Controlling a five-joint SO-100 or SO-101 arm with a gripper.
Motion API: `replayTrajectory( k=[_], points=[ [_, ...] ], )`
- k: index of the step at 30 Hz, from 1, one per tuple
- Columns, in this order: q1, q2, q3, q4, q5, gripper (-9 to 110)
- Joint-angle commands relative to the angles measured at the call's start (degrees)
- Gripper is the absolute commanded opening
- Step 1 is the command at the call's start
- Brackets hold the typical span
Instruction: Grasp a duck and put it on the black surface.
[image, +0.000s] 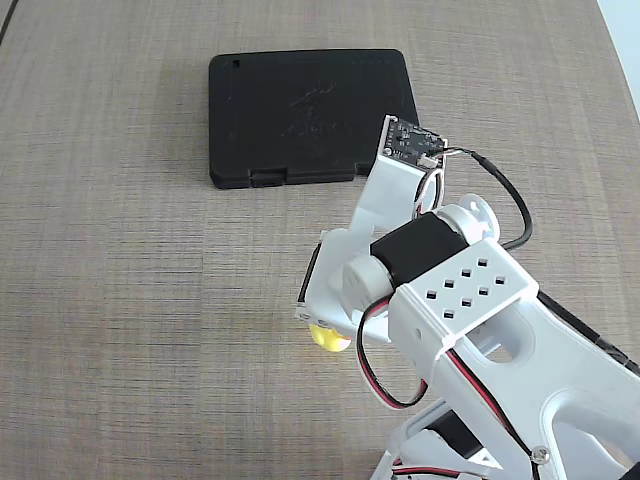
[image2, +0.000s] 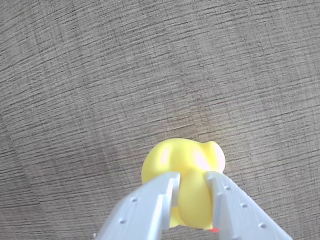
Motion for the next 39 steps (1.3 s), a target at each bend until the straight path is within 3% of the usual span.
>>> replayTrajectory(
  k=[1, 13, 20, 31, 39],
  points=[
    [0.62, 6.5, -5.1, 2.9, 0.44, 0],
    [15.12, 12.22, -20.39, 5.1, 6.06, 0],
    [23.12, 10.81, -21.01, -3.87, 12.39, 0],
    [23.47, -8.44, -22.06, -22.24, 29.53, 0],
    [18.37, -21.09, -22.15, -31.73, 32.78, 0]
  ],
)
